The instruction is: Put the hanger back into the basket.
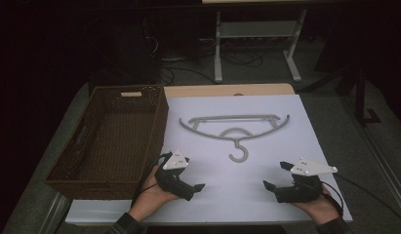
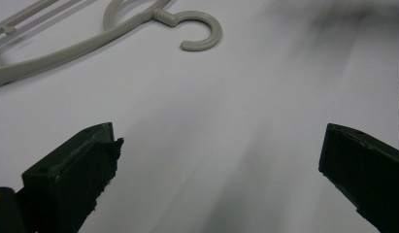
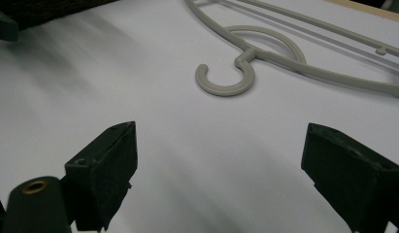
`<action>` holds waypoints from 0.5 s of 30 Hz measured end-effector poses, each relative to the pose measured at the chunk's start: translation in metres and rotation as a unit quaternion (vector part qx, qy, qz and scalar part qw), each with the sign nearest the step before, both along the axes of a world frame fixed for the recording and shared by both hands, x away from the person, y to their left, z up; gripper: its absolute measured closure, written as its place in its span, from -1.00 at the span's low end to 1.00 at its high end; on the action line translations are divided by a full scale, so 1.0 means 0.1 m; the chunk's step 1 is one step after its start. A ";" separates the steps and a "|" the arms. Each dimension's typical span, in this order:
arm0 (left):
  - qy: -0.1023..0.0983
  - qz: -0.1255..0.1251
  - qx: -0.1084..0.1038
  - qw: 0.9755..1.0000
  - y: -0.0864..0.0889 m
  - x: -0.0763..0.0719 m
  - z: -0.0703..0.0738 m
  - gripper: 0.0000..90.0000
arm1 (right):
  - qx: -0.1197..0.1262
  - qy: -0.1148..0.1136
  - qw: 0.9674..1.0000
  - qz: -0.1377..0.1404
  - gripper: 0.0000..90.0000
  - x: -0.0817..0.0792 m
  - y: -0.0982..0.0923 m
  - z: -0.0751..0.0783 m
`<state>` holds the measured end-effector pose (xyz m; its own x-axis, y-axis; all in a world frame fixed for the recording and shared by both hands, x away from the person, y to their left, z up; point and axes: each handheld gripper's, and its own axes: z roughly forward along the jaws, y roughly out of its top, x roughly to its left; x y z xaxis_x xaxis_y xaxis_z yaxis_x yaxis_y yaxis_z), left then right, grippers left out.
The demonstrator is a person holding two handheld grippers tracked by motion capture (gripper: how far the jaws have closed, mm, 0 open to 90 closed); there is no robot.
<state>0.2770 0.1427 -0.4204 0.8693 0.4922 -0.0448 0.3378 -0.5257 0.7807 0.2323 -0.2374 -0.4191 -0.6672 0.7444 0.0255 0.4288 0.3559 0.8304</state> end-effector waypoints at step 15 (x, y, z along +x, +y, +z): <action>0.001 0.003 0.000 1.000 0.00 0.01 0.00 -1.00 | -0.006 0.030 0.999 0.015 -0.44 0.20 0.03 0.11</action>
<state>0.2776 0.1427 -0.4207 0.8658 0.4981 -0.0466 0.3432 -0.5237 0.7797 0.2519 -0.2348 -0.4085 -0.6867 0.7246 0.0576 0.4663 0.3784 0.7996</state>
